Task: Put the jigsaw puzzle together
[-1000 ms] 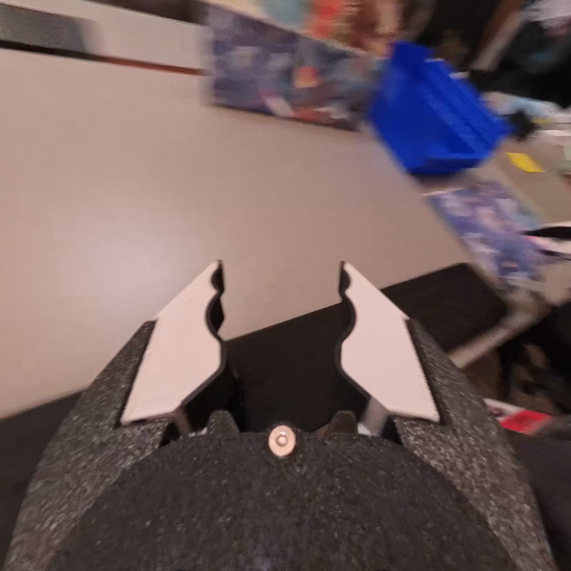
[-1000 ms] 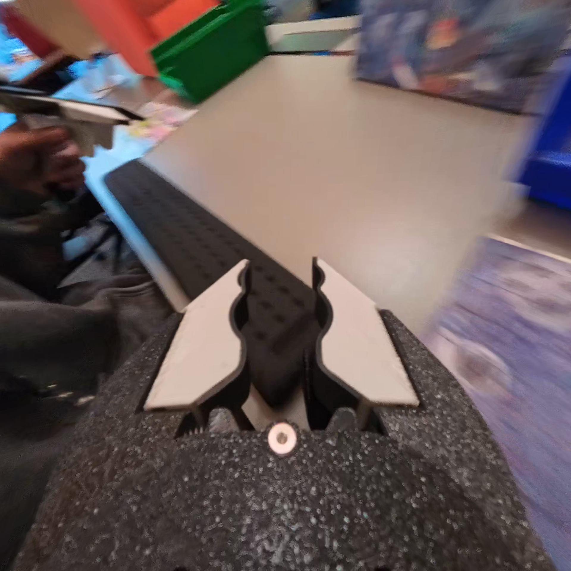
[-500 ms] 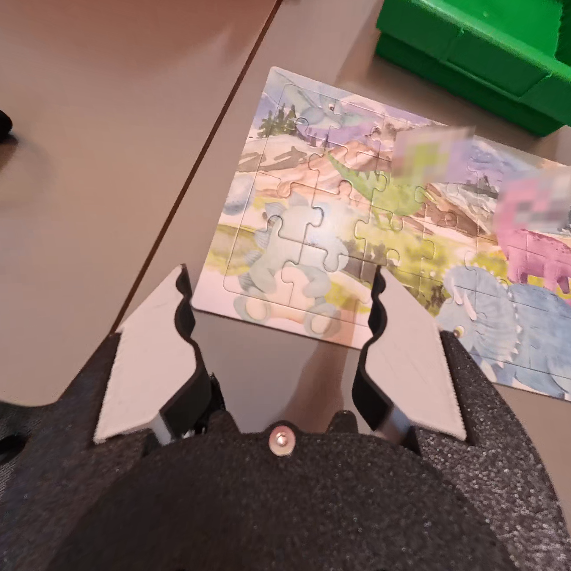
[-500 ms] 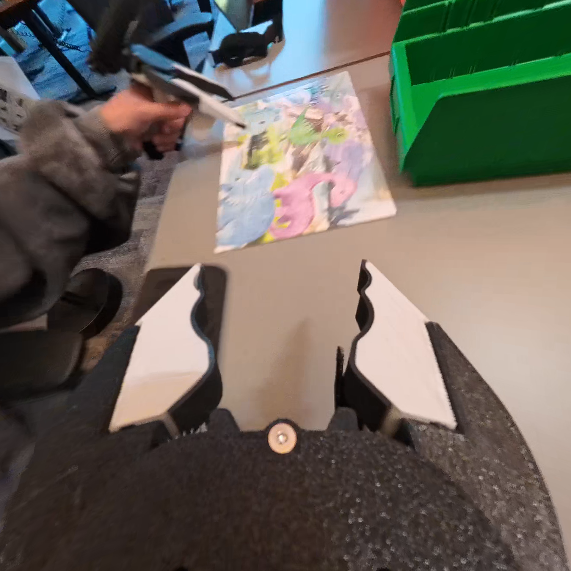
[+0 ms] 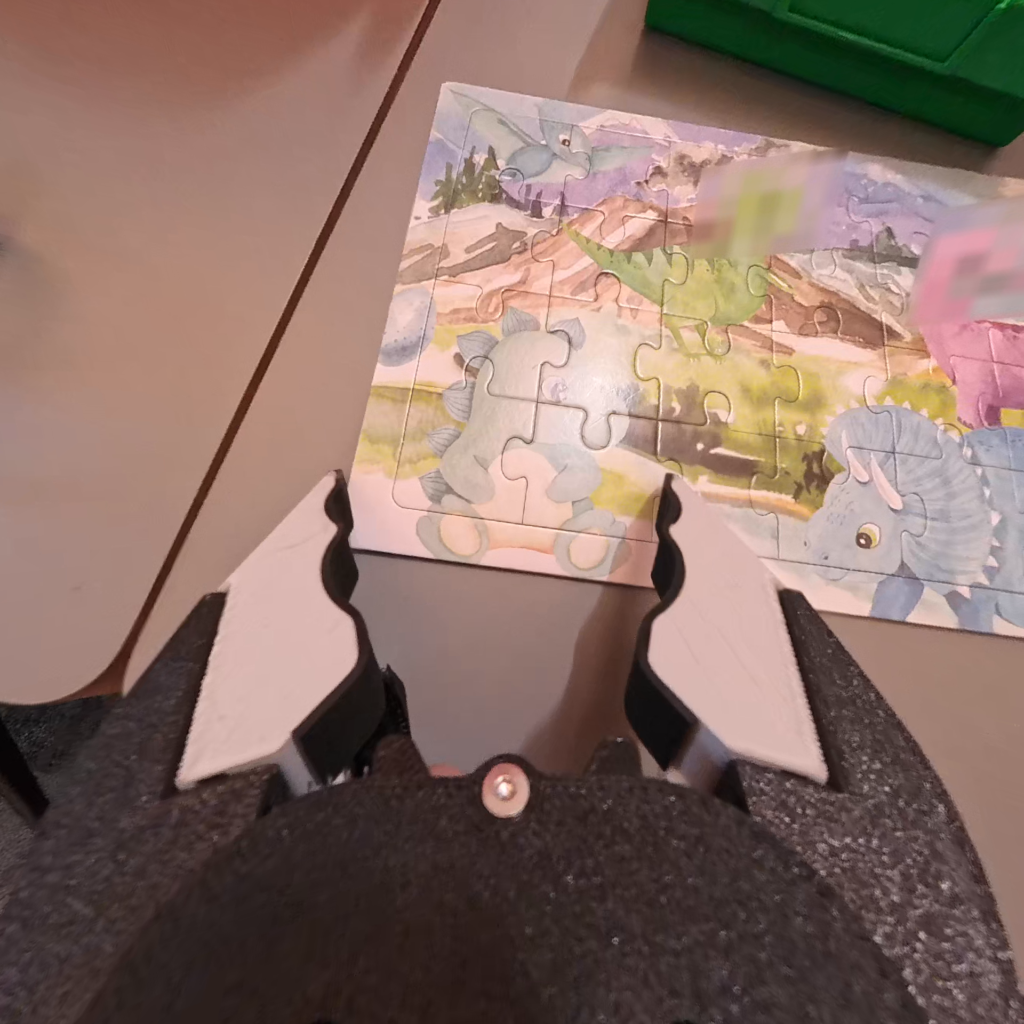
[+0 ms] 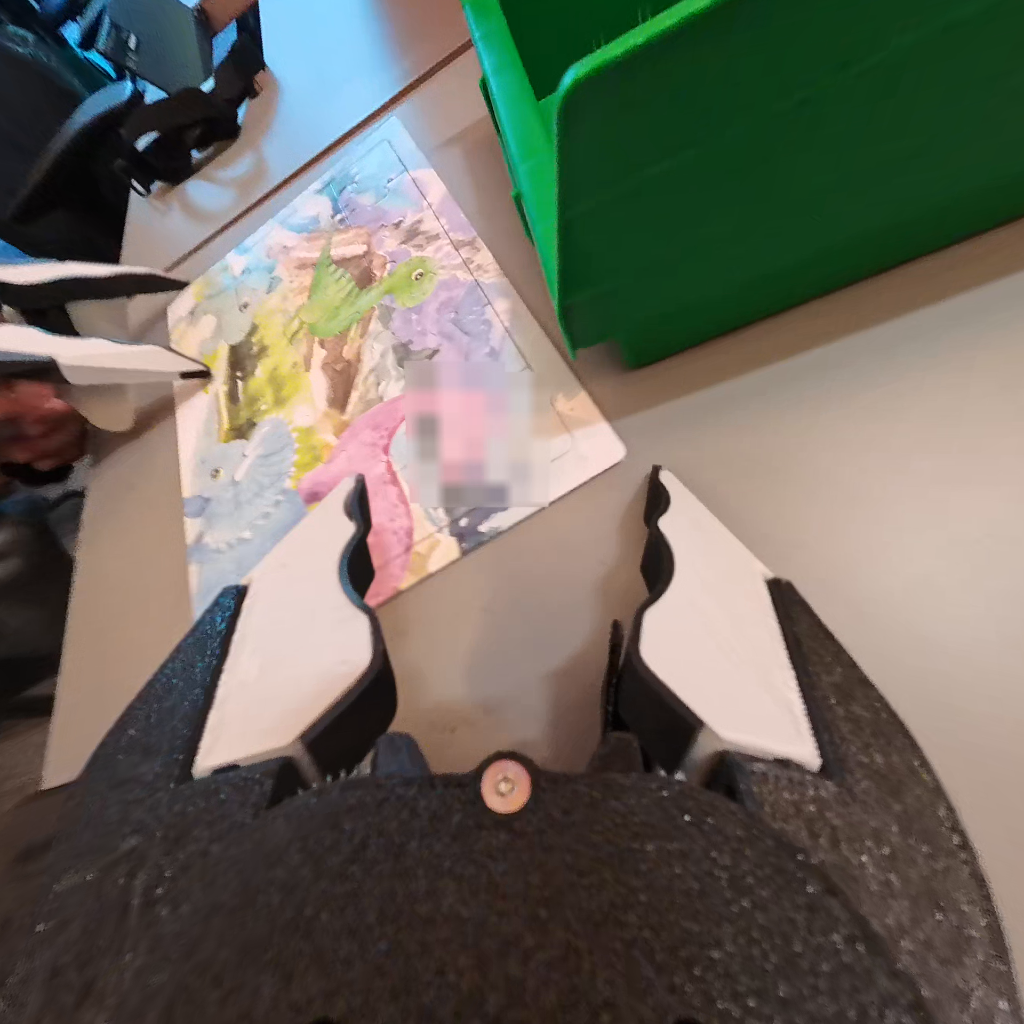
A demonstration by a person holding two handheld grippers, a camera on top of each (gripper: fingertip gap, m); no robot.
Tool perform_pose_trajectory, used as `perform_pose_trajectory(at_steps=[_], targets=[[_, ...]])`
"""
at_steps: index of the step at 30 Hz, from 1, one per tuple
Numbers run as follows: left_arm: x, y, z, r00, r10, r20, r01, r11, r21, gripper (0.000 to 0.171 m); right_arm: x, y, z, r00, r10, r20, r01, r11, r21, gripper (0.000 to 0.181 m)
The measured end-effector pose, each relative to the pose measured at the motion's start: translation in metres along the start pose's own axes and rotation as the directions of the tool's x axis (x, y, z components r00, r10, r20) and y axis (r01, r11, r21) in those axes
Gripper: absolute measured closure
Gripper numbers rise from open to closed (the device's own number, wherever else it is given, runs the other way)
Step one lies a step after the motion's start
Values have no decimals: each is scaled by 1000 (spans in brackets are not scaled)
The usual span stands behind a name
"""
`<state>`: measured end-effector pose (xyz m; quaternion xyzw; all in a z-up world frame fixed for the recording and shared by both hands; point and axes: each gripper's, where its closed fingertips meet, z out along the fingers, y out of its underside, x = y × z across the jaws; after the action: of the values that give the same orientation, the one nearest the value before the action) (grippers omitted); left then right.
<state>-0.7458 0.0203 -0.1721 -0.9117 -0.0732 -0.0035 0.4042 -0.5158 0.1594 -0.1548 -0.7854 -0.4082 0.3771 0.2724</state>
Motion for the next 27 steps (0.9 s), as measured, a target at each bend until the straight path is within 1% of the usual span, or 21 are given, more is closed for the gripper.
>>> perform_pose_trajectory(at_steps=[1, 2, 3, 6, 7, 8, 9, 11, 13, 14, 15, 16, 17, 18, 19, 21, 22, 23, 24, 27], targets=[[3, 1, -3, 1000, -16, -14, 16, 1000, 1, 61, -10, 1, 1, 998, 34, 55, -33, 999, -8, 91], [6, 3, -6, 999, -34, -24, 34, 999, 2, 61, -17, -1, 2, 993, 77, 88, -78, 997, 3, 84], [9, 6, -10, 998, -47, -29, 47, 999, -1, 60, -20, -3, 3, 990, 100, 96, -101, 995, 10, 79], [14, 23, -30, 996, -79, -29, 79, 997, -14, 62, -27, -3, 6, 986, 107, 124, -109, 994, 6, 79], [11, 30, -40, 995, -100, -19, 99, 995, -14, 67, -32, -4, 7, 981, 121, 150, -123, 992, 6, 81], [6, 36, -50, 991, -137, -10, 137, 991, -2, 78, -37, -3, 9, 975, 134, 178, -136, 991, -1, 88], [-1, 43, -62, 980, -196, -19, 196, 980, 26, 91, -42, -2, 12, 967, 147, 206, -148, 989, -13, 93], [-21, 57, -84, 936, -345, -68, 350, 933, 85, 105, -50, -3, 18, 962, 149, 230, -149, 989, -20, 97], [-50, 78, -97, 861, -499, -98, 508, 855, 105, 95, -57, -4, 25, 962, 125, 241, -119, 992, -39, 97], [-56, 86, -99, 809, -564, -167, 583, 807, 96, 96, -60, -4, 28, 964, 109, 243, -101, 994, -46, 98], [-55, 89, -100, 734, -622, -273, 659, 749, 66, 96, -63, -4, 31, 964, 99, 245, -89, 995, -49, 99], [-50, 95, -98, 644, -669, -372, 720, 694, -1, 96, -67, -5, 35, 964, 94, 250, -83, 995, -54, 100], [-41, 99, -96, 552, -698, -456, 757, 649, -79, 102, -71, -5, 38, 960, 93, 265, -80, 995, -61, 100], [-33, 100, -98, 472, -704, -530, 777, 617, -126, 108, -76, -5, 40, 956, 94, 278, -78, 994, -70, 101], [-24, 101, -100, 419, -695, -584, 779, 606, -161, 114, -79, -5, 43, 955, 94, 280, -76, 994, -74, 101], [2, 103, -106, 334, -673, -660, 743, 619, -256, 122, -81, -5, 44, 958, 87, 274, -69, 995, -74, 102], [9, 102, -109, 328, -654, -682, 732, 632, -255, 146, -81, -3, 43, 958, 84, 275, -66, 995, -76, 102], [13, 98, -114, 324, -634, -703, 728, 641, -243, 164, -82, -1, 42, 957, 83, 278, -63, 995, -82, 103], [13, 97, -116, 326, -638, -697, 727, 641, -246, 163, -83, 2, 39, 956, 85, 280, -61, 994, -93, 108], [8, 79, -138, 399, -551, -733, 716, 687, -127, 168, -89, 15, 31, 944, 101, 313, -61, 989, -136, 118]])
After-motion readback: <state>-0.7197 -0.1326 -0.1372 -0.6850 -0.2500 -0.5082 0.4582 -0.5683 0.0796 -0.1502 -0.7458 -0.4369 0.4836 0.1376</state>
